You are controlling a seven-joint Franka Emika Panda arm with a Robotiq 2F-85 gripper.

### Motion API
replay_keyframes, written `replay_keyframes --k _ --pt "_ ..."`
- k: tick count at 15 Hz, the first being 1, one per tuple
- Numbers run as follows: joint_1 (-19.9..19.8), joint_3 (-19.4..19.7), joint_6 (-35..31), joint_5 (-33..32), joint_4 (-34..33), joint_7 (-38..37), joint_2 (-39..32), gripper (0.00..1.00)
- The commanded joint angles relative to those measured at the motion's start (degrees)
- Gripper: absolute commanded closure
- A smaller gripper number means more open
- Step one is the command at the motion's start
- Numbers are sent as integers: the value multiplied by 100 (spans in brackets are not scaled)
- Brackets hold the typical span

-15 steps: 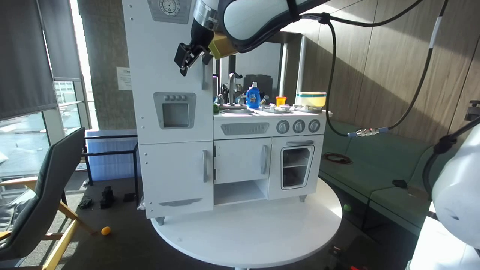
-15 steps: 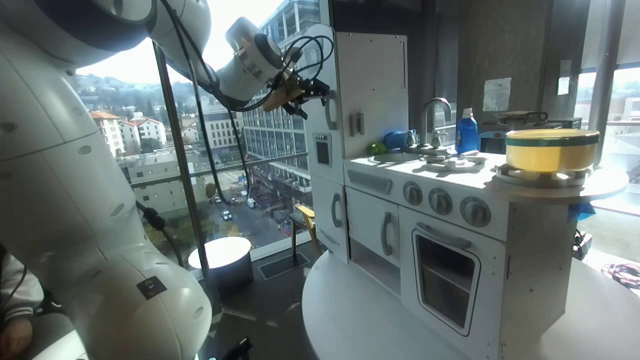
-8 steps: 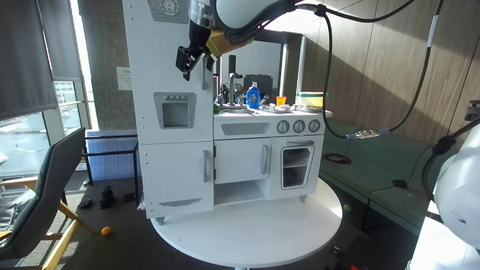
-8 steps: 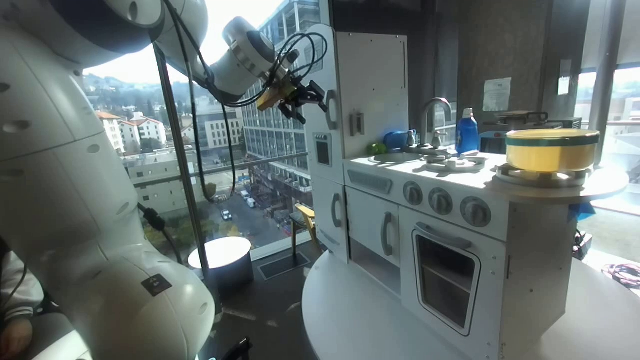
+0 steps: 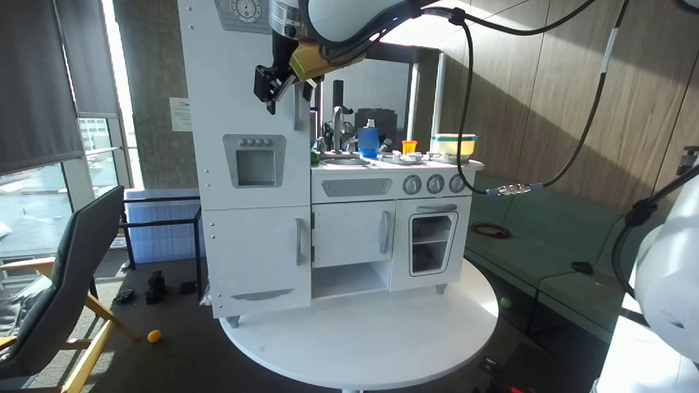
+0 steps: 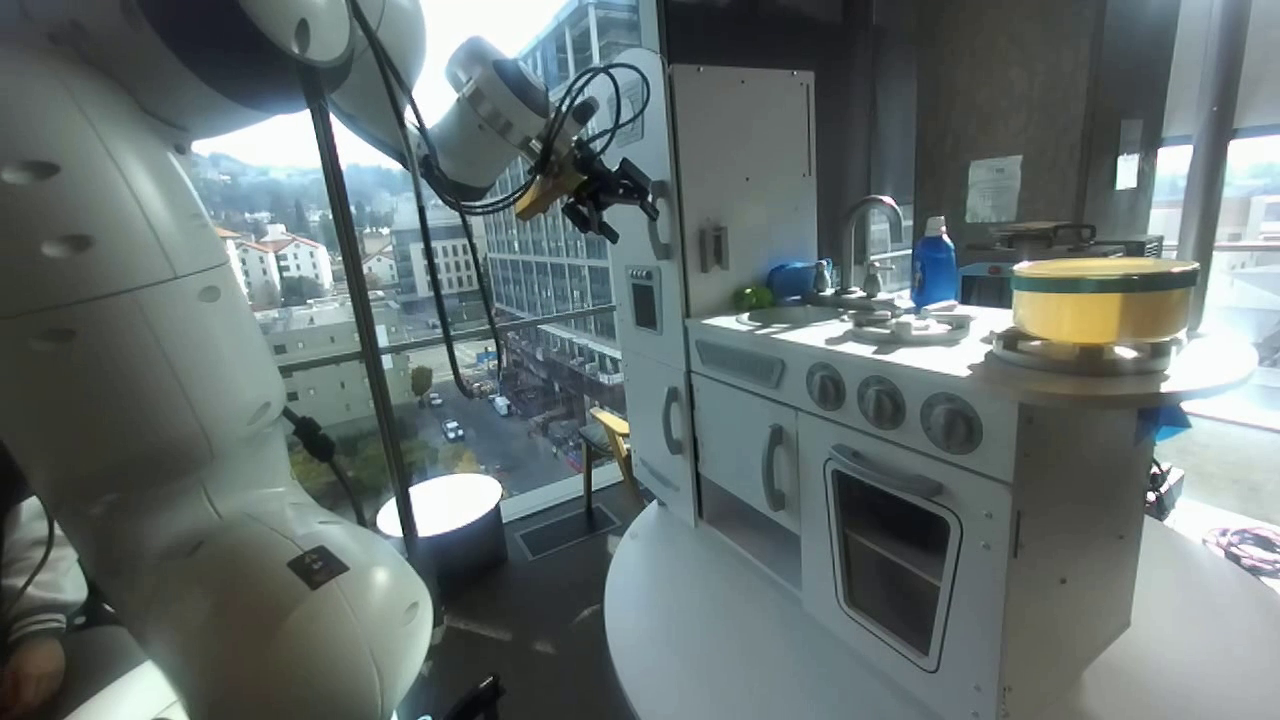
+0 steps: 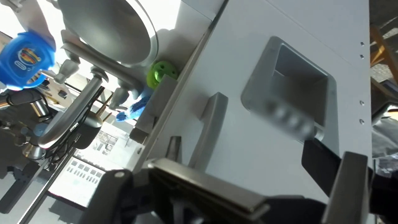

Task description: Open all the kitchen cabinet doors, beginning with the left upper and ending with the right lower door

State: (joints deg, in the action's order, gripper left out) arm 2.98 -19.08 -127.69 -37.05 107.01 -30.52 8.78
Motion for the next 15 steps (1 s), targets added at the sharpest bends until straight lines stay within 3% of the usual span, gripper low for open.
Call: replay_keyframes --k 1,7,11,15 --pt "260 96 -195 -29 -242 -73 -216 0" --pt "427 264 -722 360 62 322 63 0" --pt "581 464 -769 1608 340 1259 453 0" --pt "890 624 115 3125 384 2453 816 0"
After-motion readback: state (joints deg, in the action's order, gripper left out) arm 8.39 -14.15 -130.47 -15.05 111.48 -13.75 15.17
